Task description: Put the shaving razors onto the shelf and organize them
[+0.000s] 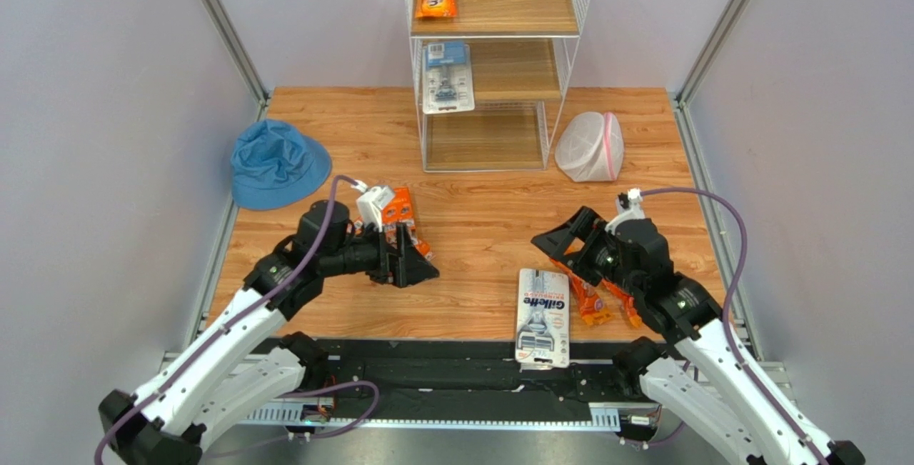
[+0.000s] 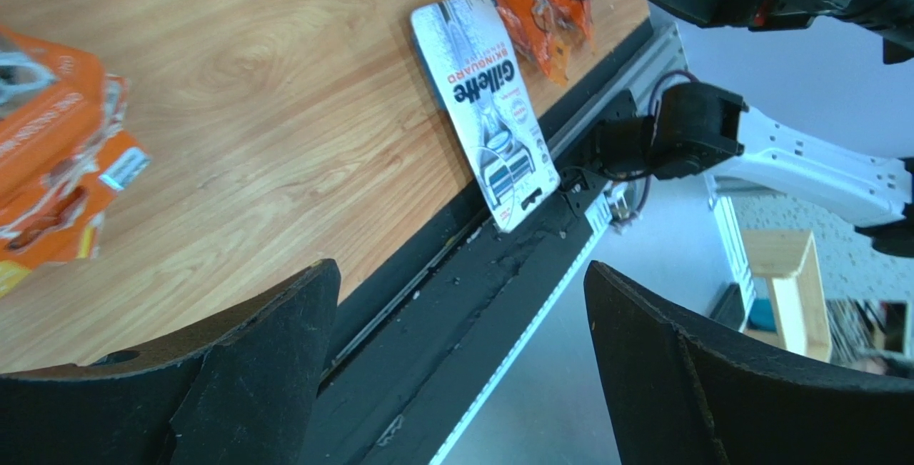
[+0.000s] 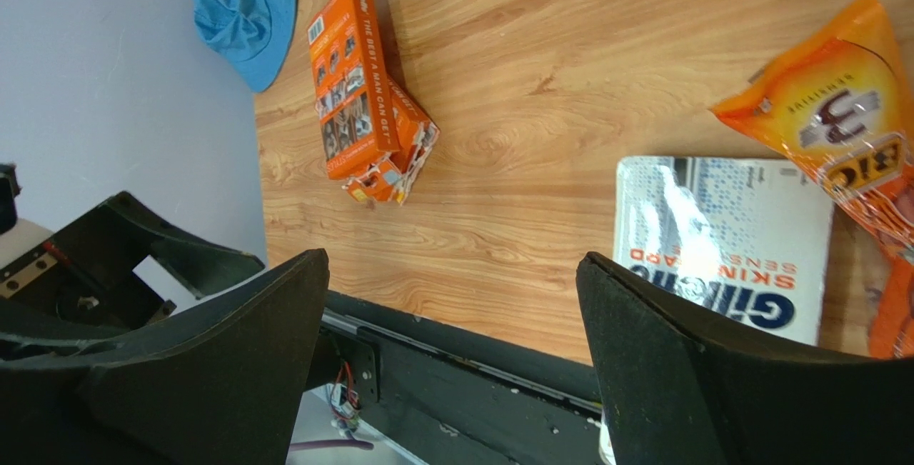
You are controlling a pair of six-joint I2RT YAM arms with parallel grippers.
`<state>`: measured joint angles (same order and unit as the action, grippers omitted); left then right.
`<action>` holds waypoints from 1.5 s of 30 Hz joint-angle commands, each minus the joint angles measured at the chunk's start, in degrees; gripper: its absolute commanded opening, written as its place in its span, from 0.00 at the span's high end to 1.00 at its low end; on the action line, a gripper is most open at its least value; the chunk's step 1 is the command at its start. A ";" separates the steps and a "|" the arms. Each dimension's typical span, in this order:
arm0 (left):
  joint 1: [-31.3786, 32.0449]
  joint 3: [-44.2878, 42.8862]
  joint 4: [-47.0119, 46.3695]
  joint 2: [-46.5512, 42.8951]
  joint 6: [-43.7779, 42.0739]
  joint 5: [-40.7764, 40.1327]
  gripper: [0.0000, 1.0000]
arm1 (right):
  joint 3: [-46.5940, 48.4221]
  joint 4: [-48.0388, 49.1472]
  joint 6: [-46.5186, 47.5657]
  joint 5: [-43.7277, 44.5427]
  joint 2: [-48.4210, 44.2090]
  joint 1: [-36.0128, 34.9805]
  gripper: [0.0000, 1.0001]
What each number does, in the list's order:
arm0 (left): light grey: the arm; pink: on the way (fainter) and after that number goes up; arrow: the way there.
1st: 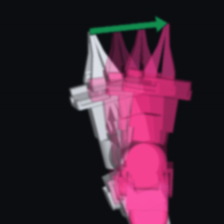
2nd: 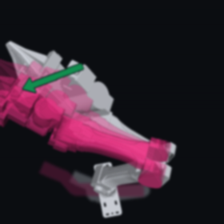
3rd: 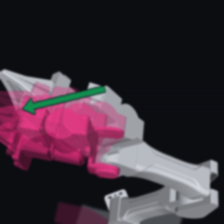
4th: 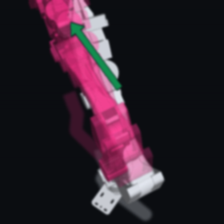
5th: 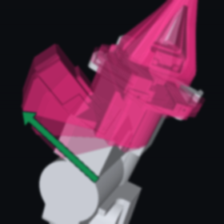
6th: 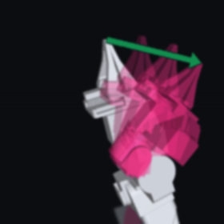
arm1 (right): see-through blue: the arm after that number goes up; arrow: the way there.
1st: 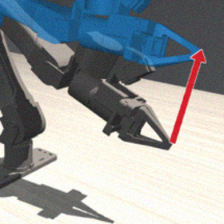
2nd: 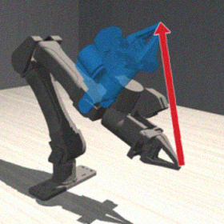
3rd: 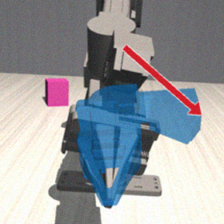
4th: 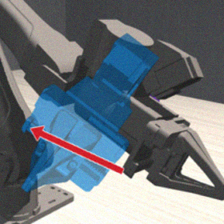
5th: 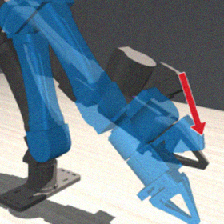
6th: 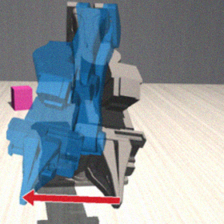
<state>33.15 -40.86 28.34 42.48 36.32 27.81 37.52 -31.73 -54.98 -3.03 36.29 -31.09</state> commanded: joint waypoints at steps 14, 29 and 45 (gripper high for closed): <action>17.83 -12.31 -19.10 38.97 10.00 -1.36 0.10 | -0.43 -18.80 -1.35 2.94 -16.68 -0.29 0.10; 22.58 -14.86 -36.59 60.17 16.68 3.47 0.28 | 1.68 -31.02 -4.34 6.10 -27.06 -0.29 0.11; 23.63 -15.48 -43.28 67.82 19.41 5.23 0.54 | 2.30 -33.67 -4.43 6.89 -29.09 -0.20 0.11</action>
<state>56.34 -55.33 -11.14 109.38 55.00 32.01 38.30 -65.06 -58.74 3.05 8.01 -31.09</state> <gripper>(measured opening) 0.483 0.890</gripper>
